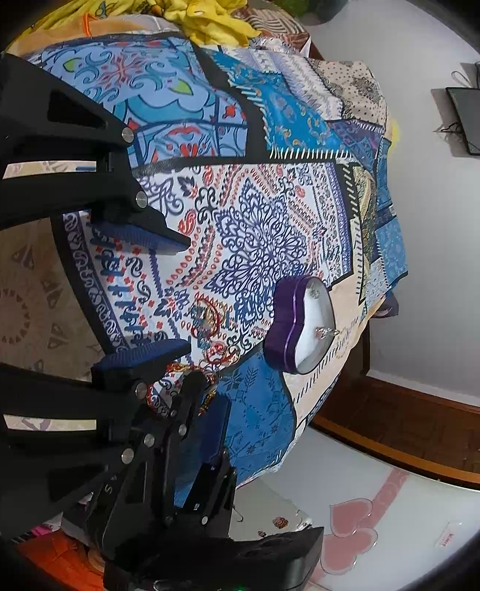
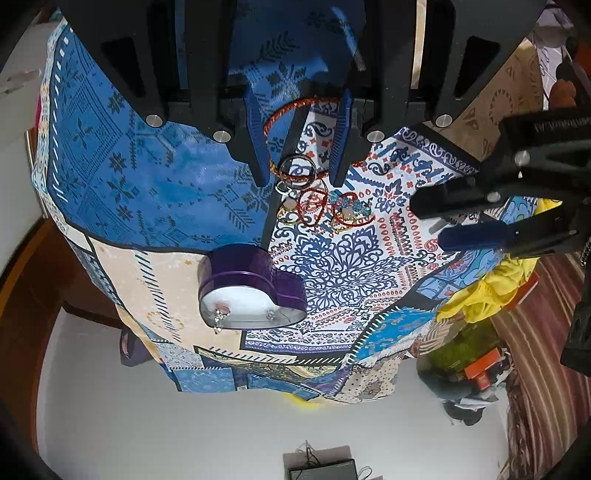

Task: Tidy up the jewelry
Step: 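Grasp the plain silver ring from the pile with the right tool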

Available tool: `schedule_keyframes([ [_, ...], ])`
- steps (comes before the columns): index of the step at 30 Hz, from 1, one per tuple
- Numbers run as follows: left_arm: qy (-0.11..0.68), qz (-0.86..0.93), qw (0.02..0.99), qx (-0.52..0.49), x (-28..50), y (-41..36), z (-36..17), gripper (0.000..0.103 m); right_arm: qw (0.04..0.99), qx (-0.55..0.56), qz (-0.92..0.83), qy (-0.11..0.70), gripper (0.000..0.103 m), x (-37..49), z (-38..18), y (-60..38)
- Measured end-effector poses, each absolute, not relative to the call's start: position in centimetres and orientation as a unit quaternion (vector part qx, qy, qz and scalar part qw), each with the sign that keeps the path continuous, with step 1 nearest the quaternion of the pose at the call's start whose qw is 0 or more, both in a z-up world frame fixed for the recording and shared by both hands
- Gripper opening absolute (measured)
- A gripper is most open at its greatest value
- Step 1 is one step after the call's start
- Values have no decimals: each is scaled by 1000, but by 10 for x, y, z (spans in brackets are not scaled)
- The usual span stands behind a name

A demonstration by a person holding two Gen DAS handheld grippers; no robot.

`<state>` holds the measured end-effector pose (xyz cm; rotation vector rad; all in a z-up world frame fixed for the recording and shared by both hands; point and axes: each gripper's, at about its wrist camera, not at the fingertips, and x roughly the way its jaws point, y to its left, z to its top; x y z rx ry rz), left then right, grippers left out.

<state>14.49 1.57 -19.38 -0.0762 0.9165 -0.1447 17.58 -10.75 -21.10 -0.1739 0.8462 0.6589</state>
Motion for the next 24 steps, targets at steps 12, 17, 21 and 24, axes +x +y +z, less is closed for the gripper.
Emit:
schedule_keyframes([
  [12,452,-86,887,-41,147,4,-200,44,855,-100,325,391,18,172,-213,-106],
  [17,460,-100,881,-42,150,-6,-203,42,865,-76,319,379,18,172,-201,-120],
  [21,468,-104,877,-38,154,-16,-211,30,877,-63,303,368,18,173,-190,-133],
  [24,473,-108,874,-35,158,-24,-218,26,883,-57,290,364,18,175,-186,-143],
])
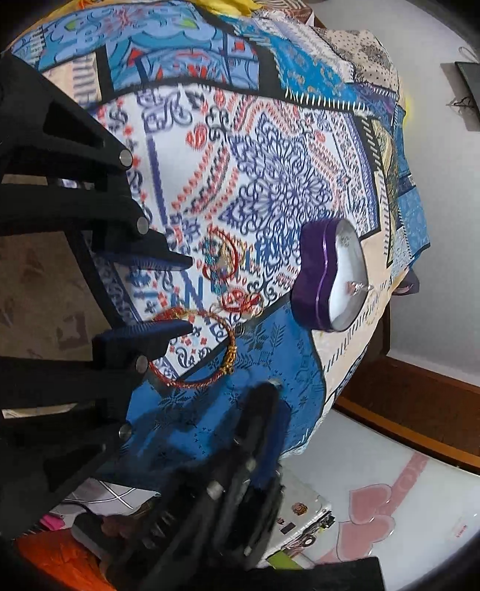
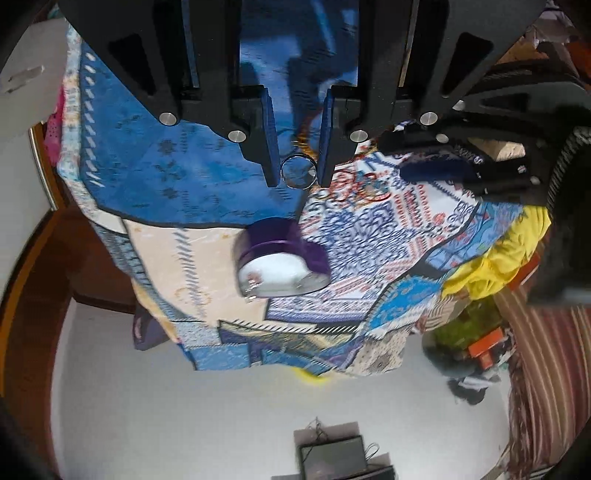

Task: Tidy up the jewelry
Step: 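Grasp the plain silver ring from the pile with the right tool, then grasp the orange beaded bracelet with the left tool while the right tool holds the ring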

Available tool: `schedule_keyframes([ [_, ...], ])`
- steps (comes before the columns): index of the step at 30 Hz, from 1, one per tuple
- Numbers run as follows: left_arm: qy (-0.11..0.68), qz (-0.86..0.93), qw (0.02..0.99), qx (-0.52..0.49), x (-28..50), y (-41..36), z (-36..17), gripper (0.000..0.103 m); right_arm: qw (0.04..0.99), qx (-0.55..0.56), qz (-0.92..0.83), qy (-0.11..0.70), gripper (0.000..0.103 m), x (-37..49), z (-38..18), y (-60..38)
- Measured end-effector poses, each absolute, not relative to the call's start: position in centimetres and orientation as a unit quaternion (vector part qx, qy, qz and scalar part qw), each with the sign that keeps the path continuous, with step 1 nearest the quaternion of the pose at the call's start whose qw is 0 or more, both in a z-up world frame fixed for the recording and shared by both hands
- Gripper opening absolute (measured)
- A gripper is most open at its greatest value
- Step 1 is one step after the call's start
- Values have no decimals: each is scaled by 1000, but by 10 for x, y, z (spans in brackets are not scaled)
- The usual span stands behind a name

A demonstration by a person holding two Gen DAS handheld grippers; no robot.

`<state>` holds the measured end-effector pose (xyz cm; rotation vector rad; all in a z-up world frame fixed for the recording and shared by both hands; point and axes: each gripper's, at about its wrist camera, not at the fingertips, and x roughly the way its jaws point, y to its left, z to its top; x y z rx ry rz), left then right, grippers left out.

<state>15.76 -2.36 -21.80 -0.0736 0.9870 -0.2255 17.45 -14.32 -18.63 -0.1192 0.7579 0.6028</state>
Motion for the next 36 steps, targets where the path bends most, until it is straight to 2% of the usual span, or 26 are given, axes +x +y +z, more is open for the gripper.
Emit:
schedule_keyframes([
  [2,472,-110,874,-30,159,-30,-220,22,887,-57,281,363,18,175,-186,-148],
  [6,471,-113,875,-14,160,-39,-222,7,888,-49,276,365,18,176,-186,-154],
  [9,464,-113,878,-1,159,-41,-221,5,888,-43,277,365,18,175,-186,-156],
  [16,454,-111,884,-5,154,-39,-211,4,891,-41,278,357,18,173,-180,-159],
  [26,395,-113,912,-7,150,-28,-164,4,899,-33,273,342,18,173,-167,-163],
  [36,362,-96,927,-10,169,-14,-140,4,905,-29,276,322,18,184,-153,-156],
])
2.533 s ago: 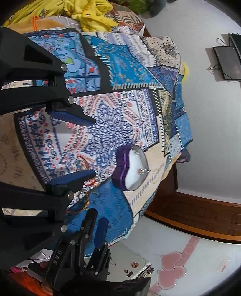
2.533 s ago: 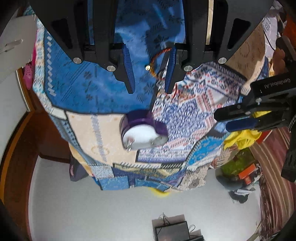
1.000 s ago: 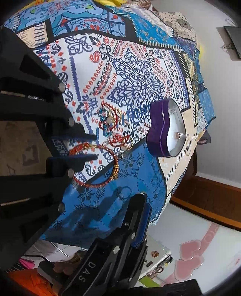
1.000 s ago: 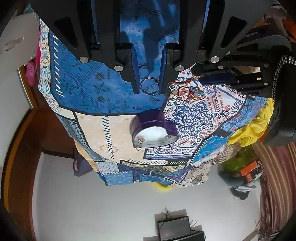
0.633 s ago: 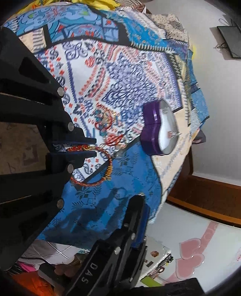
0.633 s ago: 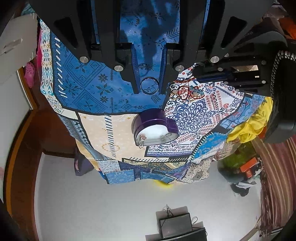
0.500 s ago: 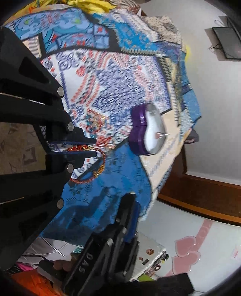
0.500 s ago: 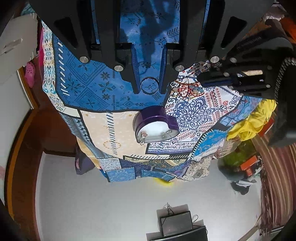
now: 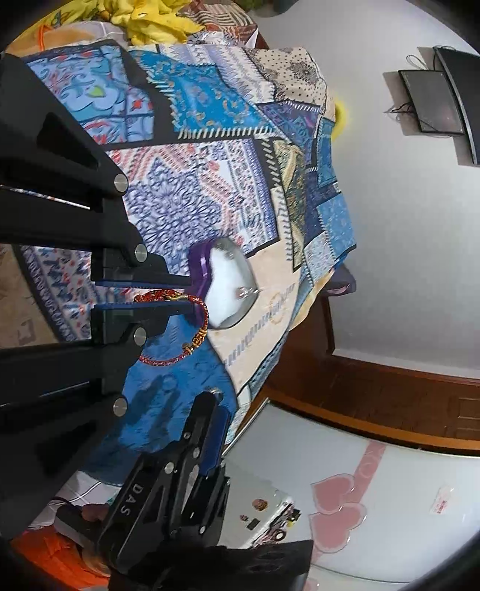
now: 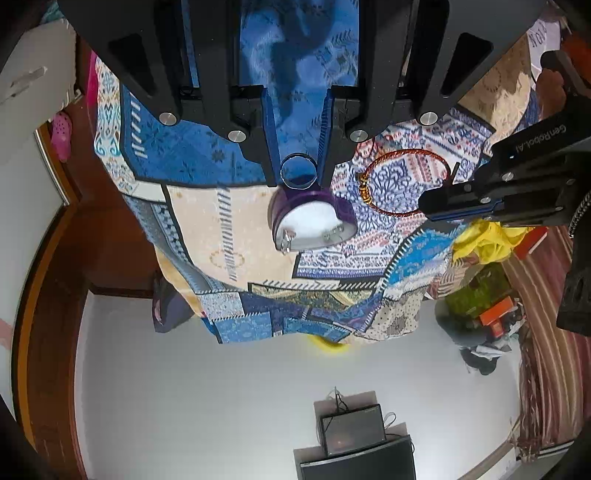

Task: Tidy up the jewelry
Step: 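Lower the bracelet into the tin with the left tool while the right tool drops the ring in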

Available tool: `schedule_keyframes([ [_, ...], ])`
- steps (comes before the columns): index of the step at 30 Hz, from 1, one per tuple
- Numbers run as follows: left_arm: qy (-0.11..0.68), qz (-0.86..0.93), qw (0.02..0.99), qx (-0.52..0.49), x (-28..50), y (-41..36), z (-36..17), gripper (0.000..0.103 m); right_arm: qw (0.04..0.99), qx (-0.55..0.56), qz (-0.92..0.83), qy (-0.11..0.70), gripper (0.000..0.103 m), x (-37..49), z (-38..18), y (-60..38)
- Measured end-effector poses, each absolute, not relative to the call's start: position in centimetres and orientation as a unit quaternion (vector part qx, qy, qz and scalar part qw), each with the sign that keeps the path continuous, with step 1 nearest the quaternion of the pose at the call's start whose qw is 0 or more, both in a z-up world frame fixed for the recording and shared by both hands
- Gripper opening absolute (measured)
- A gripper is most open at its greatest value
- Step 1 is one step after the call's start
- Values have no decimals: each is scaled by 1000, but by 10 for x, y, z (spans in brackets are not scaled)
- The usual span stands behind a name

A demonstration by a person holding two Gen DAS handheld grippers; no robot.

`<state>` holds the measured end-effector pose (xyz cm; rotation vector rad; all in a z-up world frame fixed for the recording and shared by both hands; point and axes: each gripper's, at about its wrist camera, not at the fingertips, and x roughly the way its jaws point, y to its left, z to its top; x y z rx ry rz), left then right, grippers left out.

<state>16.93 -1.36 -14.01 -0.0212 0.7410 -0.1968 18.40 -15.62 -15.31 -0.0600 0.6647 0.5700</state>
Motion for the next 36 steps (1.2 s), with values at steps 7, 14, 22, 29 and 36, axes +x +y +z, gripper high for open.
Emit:
schedule_keyframes([
  [7,347,-83,934,-17,194,-2,-133,4,909,-25,280,309,18,196,-144,-150],
  [14,347,-75,935,-25,219,7,-134,4,909,-19,284,304,18,214,-142,-141],
  [22,356,-68,932,-23,245,13,-145,4,902,-23,293,316,18,233,-151,-126],
  [29,371,-66,926,-19,269,13,-160,4,893,-32,296,337,18,249,-166,-115],
  [36,395,-68,916,-18,285,12,-180,4,884,-37,296,360,19,261,-178,-112],
])
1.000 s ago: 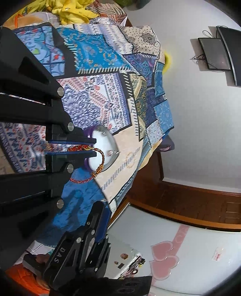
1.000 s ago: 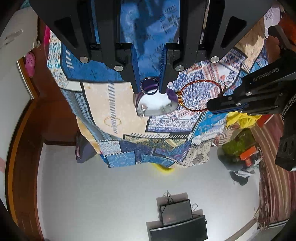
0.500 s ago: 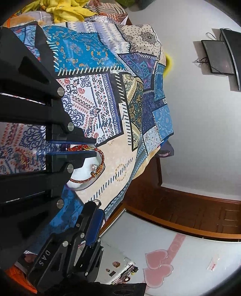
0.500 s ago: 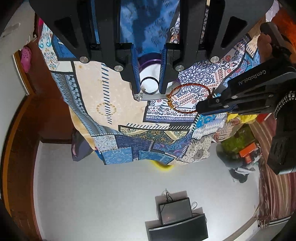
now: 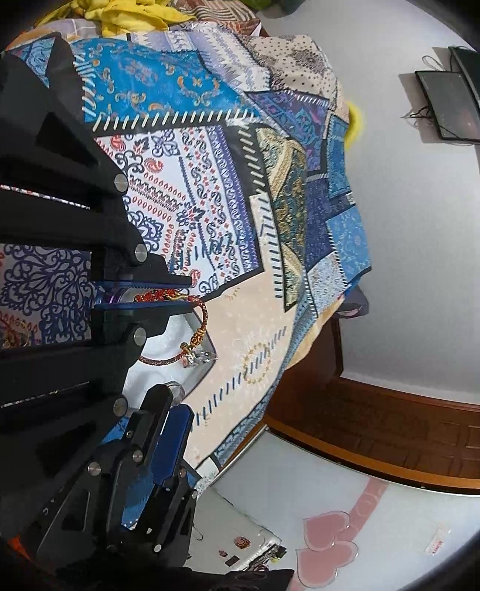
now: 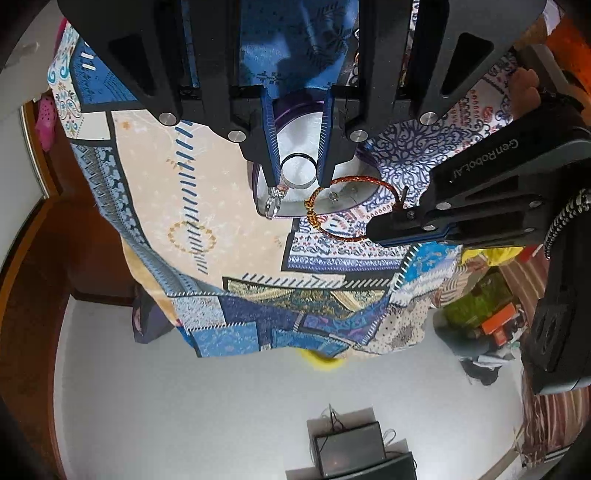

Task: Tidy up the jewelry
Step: 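Lower the bracelet into the tin with the left tool while the right tool drops the ring in, then withdraw both tools from the tin back over the jewelry pile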

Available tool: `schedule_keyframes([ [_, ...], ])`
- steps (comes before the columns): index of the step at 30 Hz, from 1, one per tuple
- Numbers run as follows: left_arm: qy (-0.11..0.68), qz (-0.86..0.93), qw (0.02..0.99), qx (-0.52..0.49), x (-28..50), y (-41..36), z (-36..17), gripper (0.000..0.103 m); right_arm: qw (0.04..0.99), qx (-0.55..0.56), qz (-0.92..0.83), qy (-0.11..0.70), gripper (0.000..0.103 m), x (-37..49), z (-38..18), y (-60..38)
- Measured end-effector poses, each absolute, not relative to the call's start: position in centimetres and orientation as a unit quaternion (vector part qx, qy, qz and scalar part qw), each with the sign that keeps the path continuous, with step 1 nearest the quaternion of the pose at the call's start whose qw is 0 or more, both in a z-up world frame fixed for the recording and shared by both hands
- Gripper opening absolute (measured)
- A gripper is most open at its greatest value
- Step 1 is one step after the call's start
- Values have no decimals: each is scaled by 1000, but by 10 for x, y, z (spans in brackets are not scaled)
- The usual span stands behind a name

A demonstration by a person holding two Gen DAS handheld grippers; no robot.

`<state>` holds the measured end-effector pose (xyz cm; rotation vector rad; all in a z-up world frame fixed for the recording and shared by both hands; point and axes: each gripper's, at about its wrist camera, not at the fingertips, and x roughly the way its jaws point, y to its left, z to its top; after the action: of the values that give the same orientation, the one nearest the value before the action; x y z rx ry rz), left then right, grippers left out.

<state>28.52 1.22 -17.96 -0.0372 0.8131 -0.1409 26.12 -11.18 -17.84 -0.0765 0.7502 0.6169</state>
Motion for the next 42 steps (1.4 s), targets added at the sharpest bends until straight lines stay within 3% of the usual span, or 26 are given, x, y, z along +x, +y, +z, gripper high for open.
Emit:
schedule_keyframes([
  [22,416,-76,906,-19,283,14,-185,8,876,-61,287,382,22,265,-181,-105],
  [27,404,-69,912,-19,273,18,-172,22,881,-66,286,372,26,258,-173,-106],
  [42,361,-51,931,-14,219,26,-128,43,895,-60,285,337,27,229,-141,-120],
])
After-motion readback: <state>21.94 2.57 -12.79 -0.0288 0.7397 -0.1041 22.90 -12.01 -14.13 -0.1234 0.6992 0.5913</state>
